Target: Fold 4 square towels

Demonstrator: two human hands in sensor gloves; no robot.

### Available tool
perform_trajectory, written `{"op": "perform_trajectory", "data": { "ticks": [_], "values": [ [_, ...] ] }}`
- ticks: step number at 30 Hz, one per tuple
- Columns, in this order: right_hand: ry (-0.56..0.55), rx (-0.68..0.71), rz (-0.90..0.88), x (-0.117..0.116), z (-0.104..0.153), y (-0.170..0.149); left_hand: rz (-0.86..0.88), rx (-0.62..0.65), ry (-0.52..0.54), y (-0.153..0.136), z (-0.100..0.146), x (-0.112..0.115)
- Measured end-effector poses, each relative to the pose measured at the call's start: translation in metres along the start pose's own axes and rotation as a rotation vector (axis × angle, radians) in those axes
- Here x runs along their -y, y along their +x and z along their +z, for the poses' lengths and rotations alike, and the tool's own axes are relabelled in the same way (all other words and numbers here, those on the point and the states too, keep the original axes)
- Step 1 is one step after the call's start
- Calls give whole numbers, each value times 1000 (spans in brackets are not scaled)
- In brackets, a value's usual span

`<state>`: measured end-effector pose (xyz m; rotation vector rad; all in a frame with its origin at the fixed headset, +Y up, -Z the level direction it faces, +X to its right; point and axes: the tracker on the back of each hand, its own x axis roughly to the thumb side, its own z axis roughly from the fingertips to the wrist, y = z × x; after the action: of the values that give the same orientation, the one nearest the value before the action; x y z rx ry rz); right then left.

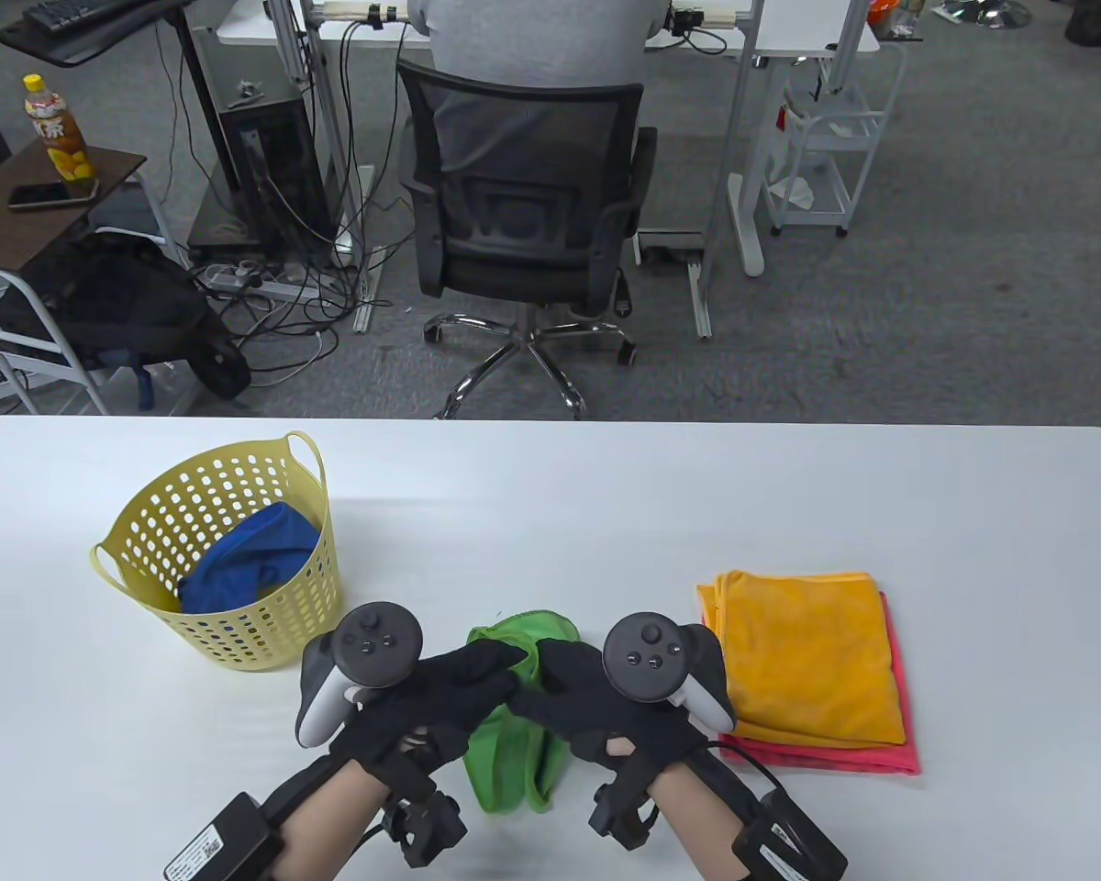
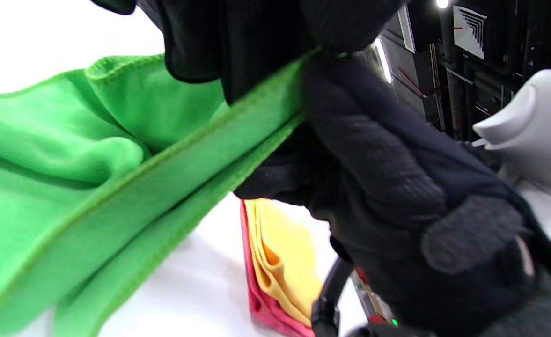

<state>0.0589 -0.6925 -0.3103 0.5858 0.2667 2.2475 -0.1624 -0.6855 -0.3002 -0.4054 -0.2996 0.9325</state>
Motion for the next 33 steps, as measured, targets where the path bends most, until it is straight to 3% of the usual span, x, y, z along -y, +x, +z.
{"op": "perform_trajectory", "data": {
  "ticks": [2,4,8,12,14,16,21,27,30,33],
  "values": [
    [9,8,-7,5,1,1,10,1,24,2,1,-5],
    [-58,10,-32,20,5,-1,-27,2,60,5,6,-16],
    [-295,-38,-13,77,22,-21,-202,-26,314,8,35,-64],
    [-514,-57,-27,128,53,-34,-251,-68,532,-1,70,-109],
    [-664,-32,-12,146,70,-34,-275,-76,614,-5,85,-125],
    [-708,-7,-30,159,85,-32,-289,-84,684,-9,98,-137],
    [-758,180,-152,176,122,-4,-182,-9,745,-9,135,-156],
    [-702,393,-259,173,169,48,-157,132,810,12,190,-167],
    [-720,391,-252,168,177,57,-158,136,797,18,198,-171],
    [-771,294,-206,165,172,53,-211,75,778,13,191,-177]
  ]
}}
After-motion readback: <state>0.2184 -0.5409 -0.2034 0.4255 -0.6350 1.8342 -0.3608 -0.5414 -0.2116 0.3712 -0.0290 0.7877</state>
